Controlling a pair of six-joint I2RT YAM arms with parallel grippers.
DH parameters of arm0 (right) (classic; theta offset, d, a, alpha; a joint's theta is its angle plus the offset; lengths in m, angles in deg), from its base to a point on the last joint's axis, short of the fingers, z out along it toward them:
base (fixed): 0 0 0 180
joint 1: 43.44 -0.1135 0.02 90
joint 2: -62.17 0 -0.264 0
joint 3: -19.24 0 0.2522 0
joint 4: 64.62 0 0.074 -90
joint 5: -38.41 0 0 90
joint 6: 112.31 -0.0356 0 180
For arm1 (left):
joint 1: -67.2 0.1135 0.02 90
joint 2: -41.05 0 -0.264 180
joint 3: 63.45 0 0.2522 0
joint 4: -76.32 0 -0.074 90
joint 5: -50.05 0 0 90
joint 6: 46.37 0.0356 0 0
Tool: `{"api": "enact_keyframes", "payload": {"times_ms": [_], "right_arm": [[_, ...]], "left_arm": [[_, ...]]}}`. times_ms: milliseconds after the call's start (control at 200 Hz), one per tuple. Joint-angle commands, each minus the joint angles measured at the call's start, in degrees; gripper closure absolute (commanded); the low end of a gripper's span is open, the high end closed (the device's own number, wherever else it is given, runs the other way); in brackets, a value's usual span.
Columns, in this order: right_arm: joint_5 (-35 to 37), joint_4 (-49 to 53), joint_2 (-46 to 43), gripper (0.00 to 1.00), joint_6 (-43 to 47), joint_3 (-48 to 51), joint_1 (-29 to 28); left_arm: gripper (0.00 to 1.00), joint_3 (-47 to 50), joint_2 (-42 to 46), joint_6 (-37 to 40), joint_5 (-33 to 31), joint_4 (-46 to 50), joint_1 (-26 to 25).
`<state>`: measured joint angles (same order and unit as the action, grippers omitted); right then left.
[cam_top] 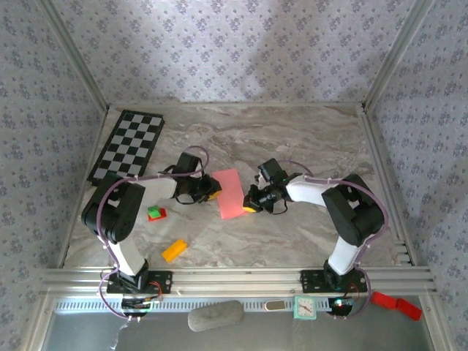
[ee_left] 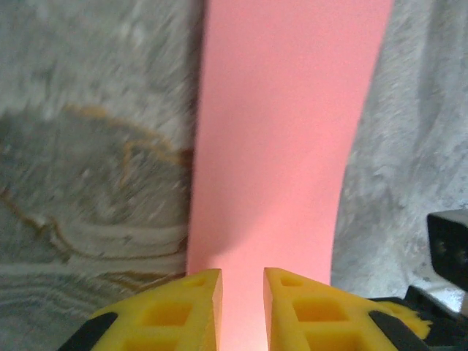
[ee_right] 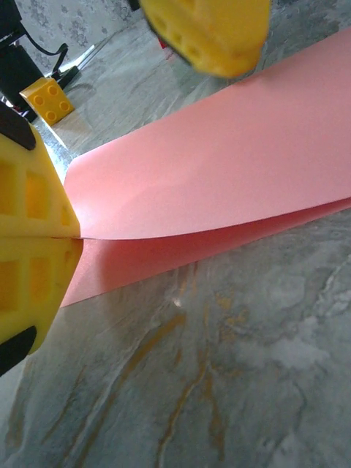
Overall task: Fold a paper plane with a square sheet of paper (pick it up from the middle)
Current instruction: Fold the triangle a second time at the center of the table.
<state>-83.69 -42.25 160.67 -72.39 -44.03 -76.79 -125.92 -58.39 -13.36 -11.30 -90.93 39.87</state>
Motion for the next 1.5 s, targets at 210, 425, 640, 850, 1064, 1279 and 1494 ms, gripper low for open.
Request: {"api": "enact_keyframes", "payload": {"times_ms": [210,425,640,850,1064,1279,1494], "right_arm": [[-0.23,4.05,-2.96,1.0,0.87,0.13,0.21],[-1.43,2.9,-2.15,1.0,0.95,-1.72,-0.64],[-2.34,0.24,0.52,1.0,0.74,-5.27,-2.45],[-1.86,-2.83,4.61,1.0,-1.45,-8.37,-3.65],[0.51,-5.46,7.62,1.0,-4.08,-10.37,-4.45],[1.4,-7.38,9.77,1.0,-5.79,-11.12,-4.86],[2.13,-7.63,10.55,1.0,-5.97,-11.22,-4.9]], "left_arm": [[0.8,-3.49,-4.28,2.24,1.77,0.17,0.39],[0.82,-3.5,-6.63,2.76,1.25,1.94,0.26],[0.84,-2.99,-6.91,2.85,0.98,1.81,0.26],[0.86,-3.03,-7.09,3.09,0.85,1.91,0.26],[0.87,-2.7,-7.39,3.03,0.54,2.03,0.26],[0.88,-2.44,-7.31,2.94,0.46,1.9,0.26],[0.88,-2.05,-7.44,2.76,0.27,1.72,0.26]]}}
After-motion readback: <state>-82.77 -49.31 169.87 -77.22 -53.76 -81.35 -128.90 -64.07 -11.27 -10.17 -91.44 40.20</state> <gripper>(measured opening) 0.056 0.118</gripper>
